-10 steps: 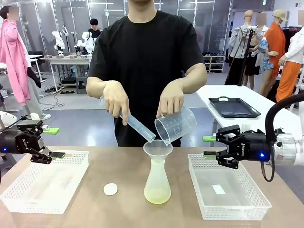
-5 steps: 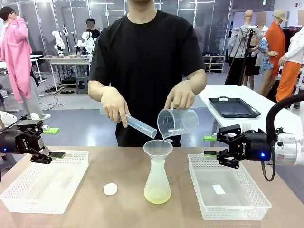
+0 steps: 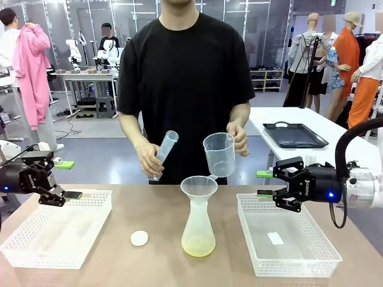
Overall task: Prepare the solutions needed for the experiment.
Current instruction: Once the solution is in the Big flask , pick up the Plastic Funnel and place it back into the right Organizing basket.
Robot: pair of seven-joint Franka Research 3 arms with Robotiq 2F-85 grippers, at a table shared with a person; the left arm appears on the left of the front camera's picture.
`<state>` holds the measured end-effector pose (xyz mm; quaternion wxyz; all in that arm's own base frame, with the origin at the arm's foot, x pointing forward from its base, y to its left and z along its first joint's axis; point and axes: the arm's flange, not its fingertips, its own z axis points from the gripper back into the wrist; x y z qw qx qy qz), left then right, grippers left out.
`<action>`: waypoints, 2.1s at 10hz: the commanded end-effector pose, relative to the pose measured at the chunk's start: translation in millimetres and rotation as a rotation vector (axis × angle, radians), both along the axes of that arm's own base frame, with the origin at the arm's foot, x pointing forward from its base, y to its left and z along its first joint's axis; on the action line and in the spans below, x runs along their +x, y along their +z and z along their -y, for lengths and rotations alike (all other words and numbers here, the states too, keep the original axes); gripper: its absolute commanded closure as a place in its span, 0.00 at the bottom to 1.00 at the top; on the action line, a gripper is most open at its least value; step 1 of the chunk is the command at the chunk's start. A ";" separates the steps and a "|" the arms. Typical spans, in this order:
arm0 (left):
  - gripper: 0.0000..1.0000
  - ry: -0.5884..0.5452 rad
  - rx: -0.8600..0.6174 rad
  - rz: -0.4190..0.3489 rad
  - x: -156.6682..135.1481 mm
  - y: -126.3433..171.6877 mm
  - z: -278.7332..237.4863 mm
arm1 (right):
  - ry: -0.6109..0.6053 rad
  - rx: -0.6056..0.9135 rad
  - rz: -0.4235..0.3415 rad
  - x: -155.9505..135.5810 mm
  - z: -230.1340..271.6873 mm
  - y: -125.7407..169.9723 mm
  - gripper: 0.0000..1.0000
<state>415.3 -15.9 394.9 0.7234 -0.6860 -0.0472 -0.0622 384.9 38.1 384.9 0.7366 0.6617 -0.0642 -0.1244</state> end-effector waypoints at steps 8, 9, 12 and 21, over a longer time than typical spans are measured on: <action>0.00 -0.001 -0.001 -0.005 -0.2 1.9 0.5 | 0.001 -0.001 0.000 0.0 -0.2 -0.1 0.46; 0.00 -0.001 -0.001 -0.005 -0.2 1.9 0.5 | 0.001 -0.045 0.013 2.9 -1.2 2.7 0.46; 0.00 -0.001 -0.001 -0.005 -0.2 1.9 0.5 | 0.085 -0.152 0.114 22.4 -16.4 34.7 0.46; 0.00 -0.001 -0.001 -0.005 -0.2 1.9 0.5 | 0.463 -0.660 0.419 59.5 -74.2 132.7 0.46</action>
